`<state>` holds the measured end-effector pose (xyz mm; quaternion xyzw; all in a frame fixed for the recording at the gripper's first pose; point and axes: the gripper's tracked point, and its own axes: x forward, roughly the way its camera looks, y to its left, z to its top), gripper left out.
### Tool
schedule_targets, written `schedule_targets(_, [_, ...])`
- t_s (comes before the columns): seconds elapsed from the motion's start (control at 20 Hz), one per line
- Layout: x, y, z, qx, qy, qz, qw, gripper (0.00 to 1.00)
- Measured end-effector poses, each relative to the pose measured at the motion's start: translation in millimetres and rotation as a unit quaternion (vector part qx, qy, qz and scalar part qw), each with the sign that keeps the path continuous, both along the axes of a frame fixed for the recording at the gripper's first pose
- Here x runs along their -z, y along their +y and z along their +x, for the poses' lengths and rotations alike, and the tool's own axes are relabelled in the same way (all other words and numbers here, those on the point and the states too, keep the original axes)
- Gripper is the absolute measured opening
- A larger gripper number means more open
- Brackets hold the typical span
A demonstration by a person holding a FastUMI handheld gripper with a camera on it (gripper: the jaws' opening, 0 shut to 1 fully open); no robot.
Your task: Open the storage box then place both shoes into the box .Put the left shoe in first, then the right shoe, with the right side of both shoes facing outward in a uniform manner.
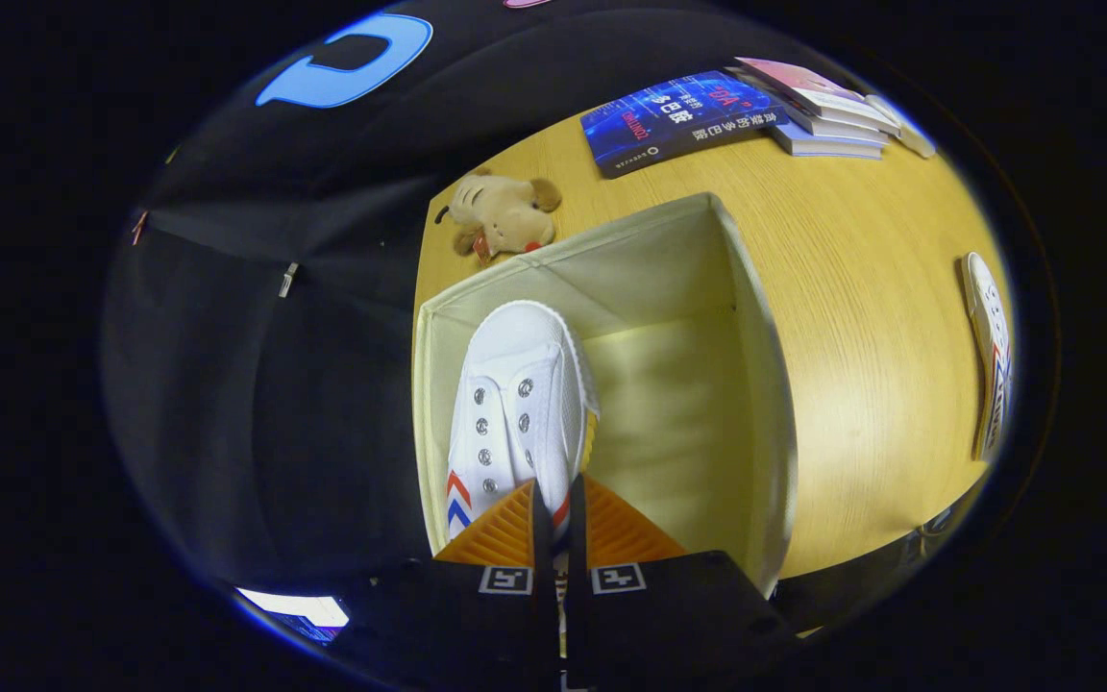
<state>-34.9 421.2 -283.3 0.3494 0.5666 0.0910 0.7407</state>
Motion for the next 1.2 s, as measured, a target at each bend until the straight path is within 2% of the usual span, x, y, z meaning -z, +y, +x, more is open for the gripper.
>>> schedule_targets(0.35, [13.8, 10.2, -1.5, -0.006, 0.004, 0.015, 1.0, 0.08])
schedule_targets(0.4, [7.9, 17.9, -0.1, -0.007, 0.001, 0.042, 0.999, 0.18])
schedule_targets(0.6, [-10.6, 23.9, -3.7, -0.055, -0.039, 0.056, 0.996, 1.0])
schedule_targets(0.7, [-23.9, 15.3, 1.2, -0.063, -0.076, 0.05, 0.994, 0.99])
schedule_targets(0.9, [-64.5, -26.9, 10.7, -0.052, -0.143, 0.059, 0.987, 0.99])
schedule_targets(1.05, [-75.9, -93.9, 14.3, -0.038, -0.182, 0.022, 0.982, 0.99])
schedule_targets(1.2, [-68.9, -175.7, 8.9, -0.015, -0.195, -0.027, 0.98, 0.98])
